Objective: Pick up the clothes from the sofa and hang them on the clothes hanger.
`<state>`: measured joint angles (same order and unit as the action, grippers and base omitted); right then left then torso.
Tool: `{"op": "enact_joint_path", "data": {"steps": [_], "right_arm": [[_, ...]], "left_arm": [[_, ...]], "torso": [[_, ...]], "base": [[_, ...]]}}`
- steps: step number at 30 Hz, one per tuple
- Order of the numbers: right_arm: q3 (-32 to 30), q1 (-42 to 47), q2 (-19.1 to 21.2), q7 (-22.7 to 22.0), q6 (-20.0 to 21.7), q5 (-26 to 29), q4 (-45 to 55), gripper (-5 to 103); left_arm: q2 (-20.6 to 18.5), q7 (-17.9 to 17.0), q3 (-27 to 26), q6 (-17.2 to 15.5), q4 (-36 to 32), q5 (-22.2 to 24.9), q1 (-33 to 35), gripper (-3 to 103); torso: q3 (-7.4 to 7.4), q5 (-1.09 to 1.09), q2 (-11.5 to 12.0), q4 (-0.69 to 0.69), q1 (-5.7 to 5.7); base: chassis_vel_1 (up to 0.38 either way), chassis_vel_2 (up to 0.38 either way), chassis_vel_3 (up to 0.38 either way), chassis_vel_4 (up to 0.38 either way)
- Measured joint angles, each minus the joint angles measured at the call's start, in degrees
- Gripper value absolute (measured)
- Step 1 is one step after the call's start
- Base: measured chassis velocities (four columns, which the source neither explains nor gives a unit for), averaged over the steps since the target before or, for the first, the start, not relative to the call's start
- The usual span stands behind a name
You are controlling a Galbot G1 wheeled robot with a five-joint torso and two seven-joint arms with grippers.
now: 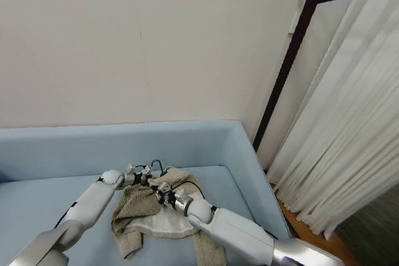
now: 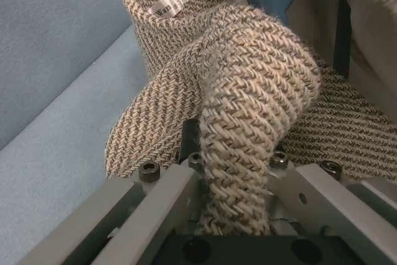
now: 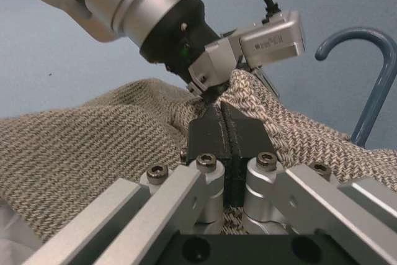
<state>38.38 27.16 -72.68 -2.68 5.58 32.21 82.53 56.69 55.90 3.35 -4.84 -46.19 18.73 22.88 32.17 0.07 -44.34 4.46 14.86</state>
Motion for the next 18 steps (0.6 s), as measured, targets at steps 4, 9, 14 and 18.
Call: {"op": "enact_joint_path", "data": {"steps": [4,9,14,18], "right_arm": [[0.74,0.75,0.52,0.07,0.85,0.03,-0.42,0],[1.50,1.92,1.80,0.10,2.25,0.16,0.07,11],[1.55,2.21,2.58,-1.42,2.48,1.04,1.83,27],[1.07,2.06,4.60,-2.37,2.11,1.93,5.08,37]], "left_arm": [[-0.50,-0.02,-0.39,0.07,-0.06,0.02,0.25,7],[-0.47,-0.96,-0.93,0.15,0.06,0.88,0.29,7],[-0.20,-1.71,-1.20,0.16,-0.40,1.88,0.58,7],[-0.22,-1.91,-1.15,0.19,-0.63,1.99,0.77,7]], "torso": [[0.00,0.01,0.00,0.00,0.00],[0.00,0.01,0.00,0.01,0.00],[0.00,0.01,0.00,0.00,0.00],[0.00,0.02,0.00,0.00,0.00]], "base": [[0.000,0.000,0.000,0.000],[0.000,0.000,0.000,0.000],[0.000,0.000,0.000,0.000],[0.000,0.000,0.000,0.000]]}}
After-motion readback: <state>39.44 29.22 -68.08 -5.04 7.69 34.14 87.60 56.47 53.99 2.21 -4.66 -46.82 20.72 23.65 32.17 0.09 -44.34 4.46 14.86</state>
